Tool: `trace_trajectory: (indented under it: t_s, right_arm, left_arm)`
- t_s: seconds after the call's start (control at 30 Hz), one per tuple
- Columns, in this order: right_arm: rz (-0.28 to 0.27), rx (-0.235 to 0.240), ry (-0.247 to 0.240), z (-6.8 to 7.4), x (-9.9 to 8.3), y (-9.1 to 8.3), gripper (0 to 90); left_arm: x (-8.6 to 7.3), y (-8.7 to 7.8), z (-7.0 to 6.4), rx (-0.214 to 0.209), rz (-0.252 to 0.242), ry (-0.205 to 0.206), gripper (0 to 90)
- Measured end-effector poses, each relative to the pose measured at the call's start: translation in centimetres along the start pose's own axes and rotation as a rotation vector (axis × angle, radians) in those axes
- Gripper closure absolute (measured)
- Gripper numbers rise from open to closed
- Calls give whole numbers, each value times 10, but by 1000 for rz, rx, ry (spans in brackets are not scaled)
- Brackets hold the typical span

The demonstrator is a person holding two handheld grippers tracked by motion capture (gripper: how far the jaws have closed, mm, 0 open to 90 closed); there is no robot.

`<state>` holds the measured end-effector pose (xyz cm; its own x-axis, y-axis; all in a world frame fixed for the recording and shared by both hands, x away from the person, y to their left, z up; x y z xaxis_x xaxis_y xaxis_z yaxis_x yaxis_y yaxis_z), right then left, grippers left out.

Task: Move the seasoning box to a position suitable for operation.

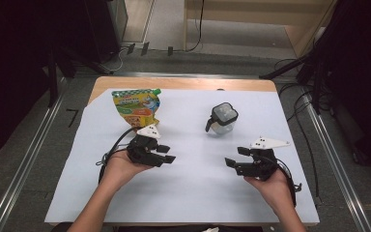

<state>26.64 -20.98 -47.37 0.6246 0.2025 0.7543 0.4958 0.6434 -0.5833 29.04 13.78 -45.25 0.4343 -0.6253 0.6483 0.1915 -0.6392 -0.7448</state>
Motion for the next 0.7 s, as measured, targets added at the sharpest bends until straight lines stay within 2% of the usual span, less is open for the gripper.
trace_trajectory:
  t_s: [0.03,0.13,0.27,0.4,0.47,0.5,0.7]
  right_arm:
    - [7,4,-3,0,0,1,349]
    - [31,0,-28,1,1,5,347]
    - [39,-3,-38,1,1,7,345]
    - [41,5,-40,0,1,9,338]
    - [41,7,-37,0,2,10,328]
    - [39,2,-38,0,2,11,325]
    - [35,-5,-30,-2,2,11,323]
  left_arm:
    - [-1,0,-2,10,-4,14,530]
    - [-1,-2,-2,5,-17,-26,520]
    - [-3,-6,-2,34,-81,-4,498]
    - [-8,-5,1,63,-62,6,443]
    - [-8,-5,2,48,-66,0,422]
    - [-8,-5,2,27,-72,-2,414]
    - [-8,-6,1,35,-70,27,386]
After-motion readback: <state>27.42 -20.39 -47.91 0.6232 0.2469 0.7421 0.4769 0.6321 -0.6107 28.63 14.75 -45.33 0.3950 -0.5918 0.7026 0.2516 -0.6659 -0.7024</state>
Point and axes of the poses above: each handheld gripper's, and its own axes: y roughly forward along the jaws, x roughly out of its top, z roughly to its left, the point moved 1 cm from there along y, roughly forward along the jaws, and after that the axes turned 6 degrees about y, right-handed, at the moved point
